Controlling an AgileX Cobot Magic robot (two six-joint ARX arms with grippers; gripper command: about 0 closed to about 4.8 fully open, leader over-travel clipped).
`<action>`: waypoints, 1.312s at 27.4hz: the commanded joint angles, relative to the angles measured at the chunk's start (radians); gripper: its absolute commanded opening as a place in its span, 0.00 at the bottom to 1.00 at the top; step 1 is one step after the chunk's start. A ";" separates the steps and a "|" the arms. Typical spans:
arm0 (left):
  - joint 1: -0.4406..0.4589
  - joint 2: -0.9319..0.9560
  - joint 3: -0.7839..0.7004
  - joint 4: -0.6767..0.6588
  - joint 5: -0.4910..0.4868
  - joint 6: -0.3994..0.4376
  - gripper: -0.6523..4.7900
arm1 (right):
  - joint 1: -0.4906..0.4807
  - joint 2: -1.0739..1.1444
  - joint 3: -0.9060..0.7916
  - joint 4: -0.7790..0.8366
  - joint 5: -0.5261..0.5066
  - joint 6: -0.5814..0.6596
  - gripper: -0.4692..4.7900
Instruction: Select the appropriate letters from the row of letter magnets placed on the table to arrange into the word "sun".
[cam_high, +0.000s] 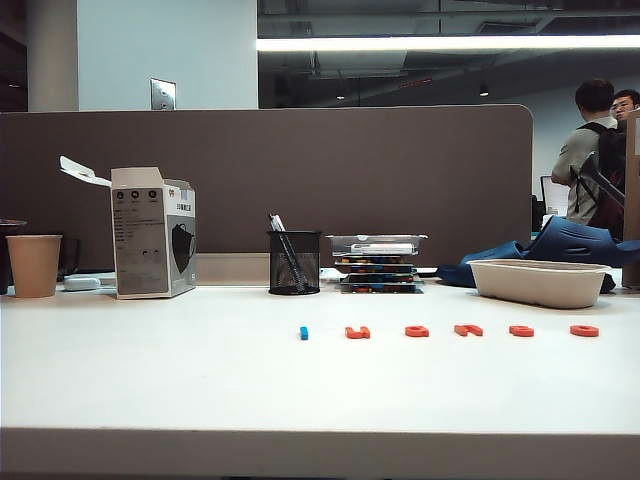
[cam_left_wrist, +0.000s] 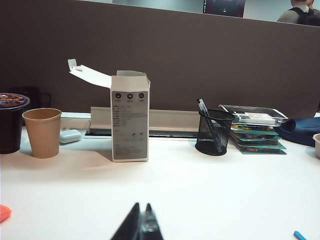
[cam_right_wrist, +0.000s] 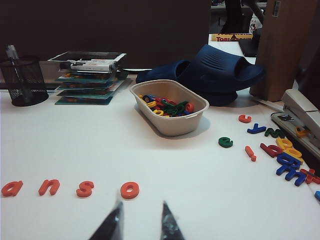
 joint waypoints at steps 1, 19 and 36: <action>0.003 0.002 0.005 0.009 -0.002 -0.002 0.11 | 0.001 -0.008 -0.004 0.017 -0.004 0.001 0.27; 0.002 0.002 0.055 -0.030 0.038 -0.093 0.11 | 0.001 -0.008 -0.004 0.017 -0.004 0.001 0.27; 0.002 0.317 0.929 -0.859 0.141 -0.101 0.11 | 0.001 -0.008 -0.004 0.017 -0.004 0.001 0.27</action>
